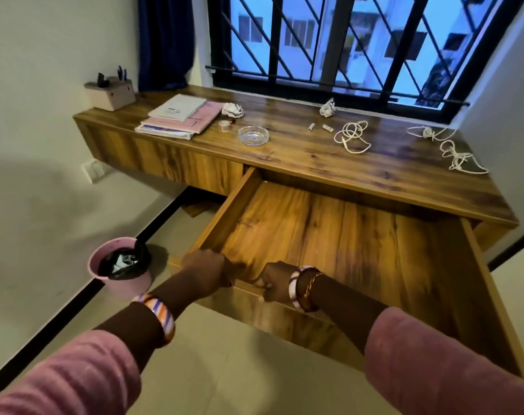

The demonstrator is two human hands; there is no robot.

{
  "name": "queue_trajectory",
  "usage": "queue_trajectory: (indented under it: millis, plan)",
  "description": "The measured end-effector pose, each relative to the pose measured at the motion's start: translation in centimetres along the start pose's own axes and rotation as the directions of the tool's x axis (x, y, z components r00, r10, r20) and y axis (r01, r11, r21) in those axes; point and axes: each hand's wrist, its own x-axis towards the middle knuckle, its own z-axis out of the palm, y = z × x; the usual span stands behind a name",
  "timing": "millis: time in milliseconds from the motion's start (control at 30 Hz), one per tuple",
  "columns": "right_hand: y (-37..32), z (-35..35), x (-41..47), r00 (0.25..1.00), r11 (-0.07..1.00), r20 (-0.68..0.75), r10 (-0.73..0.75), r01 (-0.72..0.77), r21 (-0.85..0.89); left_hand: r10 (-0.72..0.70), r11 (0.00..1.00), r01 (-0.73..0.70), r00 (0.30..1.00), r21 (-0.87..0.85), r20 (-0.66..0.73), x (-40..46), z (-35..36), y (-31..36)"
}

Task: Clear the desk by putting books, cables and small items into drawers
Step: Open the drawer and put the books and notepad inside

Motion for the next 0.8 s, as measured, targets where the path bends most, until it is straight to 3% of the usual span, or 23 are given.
queue_trajectory:
  millis: [200, 567, 800]
  plan:
    - [-1.7, 2.3, -2.3, 0.997, 0.997, 0.029, -0.067, 0.066, 0.038, -0.01, 0.999, 0.01, 1.0, -0.049, -0.012, -4.4, 1.5, 0.1]
    - [-3.6, 6.1, -4.8, 0.989, 1.0, -0.149, -0.008, 0.01, 0.013, -0.043, 0.999, 0.043, 0.999, 0.005, -0.014, -8.5, 2.9, 1.4]
    - [-3.8, 3.9, -5.1, 0.998, 0.995, 0.029, -0.063, 0.061, 0.084, 0.12, 0.992, -0.121, 0.992, 0.025, 0.04, -7.8, 1.9, -0.5]
